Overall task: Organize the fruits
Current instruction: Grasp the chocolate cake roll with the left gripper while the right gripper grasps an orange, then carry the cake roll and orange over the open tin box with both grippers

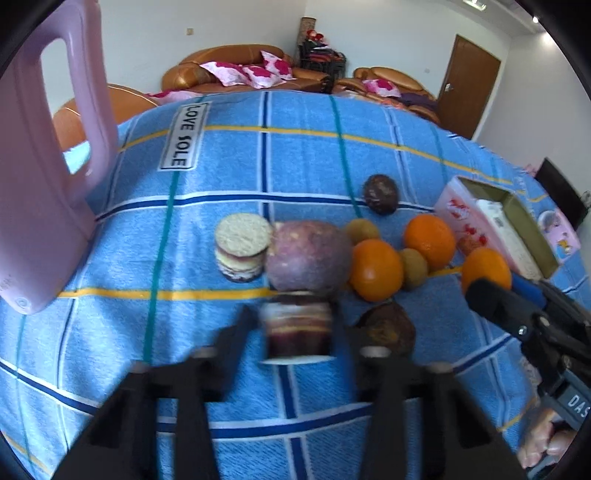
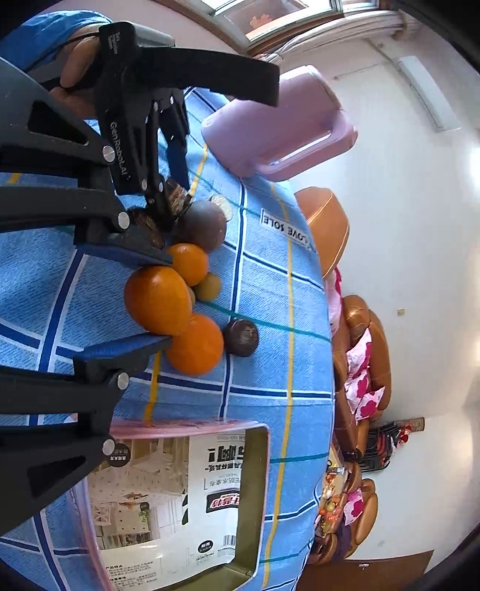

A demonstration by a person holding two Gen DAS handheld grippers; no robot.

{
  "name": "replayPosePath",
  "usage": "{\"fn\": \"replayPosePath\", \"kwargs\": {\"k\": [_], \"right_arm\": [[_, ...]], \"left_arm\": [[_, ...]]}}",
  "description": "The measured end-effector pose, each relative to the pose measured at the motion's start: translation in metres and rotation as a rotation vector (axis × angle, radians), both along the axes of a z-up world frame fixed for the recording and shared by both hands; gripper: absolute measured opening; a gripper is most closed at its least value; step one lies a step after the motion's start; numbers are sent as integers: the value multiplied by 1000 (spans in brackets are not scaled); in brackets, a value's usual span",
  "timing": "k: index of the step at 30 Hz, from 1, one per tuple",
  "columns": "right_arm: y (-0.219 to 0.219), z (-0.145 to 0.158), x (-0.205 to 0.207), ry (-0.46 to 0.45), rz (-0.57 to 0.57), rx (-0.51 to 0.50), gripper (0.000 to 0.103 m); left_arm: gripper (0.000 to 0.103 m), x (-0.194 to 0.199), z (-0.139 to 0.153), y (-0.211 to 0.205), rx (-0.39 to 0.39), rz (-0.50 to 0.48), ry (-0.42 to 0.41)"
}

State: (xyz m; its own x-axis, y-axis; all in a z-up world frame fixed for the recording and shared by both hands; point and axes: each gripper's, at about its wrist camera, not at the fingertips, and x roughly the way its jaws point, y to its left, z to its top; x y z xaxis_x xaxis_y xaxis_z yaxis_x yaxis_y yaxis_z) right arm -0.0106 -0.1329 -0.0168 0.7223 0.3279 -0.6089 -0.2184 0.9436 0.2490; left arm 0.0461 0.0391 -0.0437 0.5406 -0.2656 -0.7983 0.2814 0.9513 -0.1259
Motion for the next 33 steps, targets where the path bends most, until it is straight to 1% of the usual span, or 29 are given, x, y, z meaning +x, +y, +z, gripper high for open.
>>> {"fn": "replayPosePath", "kwargs": {"k": [2, 4, 6, 8, 12, 14, 17, 21, 24, 26, 28, 29, 31, 33], "right_arm": [[0, 4, -2, -30, -1, 14, 38], [-4, 11, -9, -72, -17, 10, 38], [-7, 14, -10, -97, -33, 16, 38], [-10, 16, -13, -116, -50, 24, 38], [-17, 22, -16, -153, -94, 23, 38], [-23, 24, -16, -168, -121, 28, 38], [-29, 28, -18, -198, -169, 0, 38], [-37, 32, -20, -223, -209, -14, 38], [-40, 34, -19, -236, -235, -41, 38], [-43, 36, -22, -255, -260, -67, 38], [-46, 40, -25, -283, -299, -116, 38], [-50, 43, -27, -289, -312, -124, 38], [-63, 48, -27, -279, -320, -111, 39], [-75, 50, -28, -267, -323, -137, 39]], "left_arm": [[36, 1, 1, 5, 3, 32, -9], [36, -1, 5, 10, 6, 65, -42], [36, -3, 10, 14, -17, 83, -79], [36, -9, 18, 17, -40, 102, -139], [36, -17, 33, 20, -57, 114, -258], [36, -21, 40, 19, -92, 114, -318], [36, -24, 45, 17, -131, 127, -372], [36, -30, 42, 7, -129, 128, -395], [36, -33, 43, -9, -109, 107, -403], [36, -37, 46, -22, -96, 87, -408], [36, -41, 49, -34, -97, 68, -402], [36, -43, 51, -43, -97, 53, -396], [36, -46, 54, -57, -86, 33, -397], [36, -50, 57, -76, -65, 3, -405]]}}
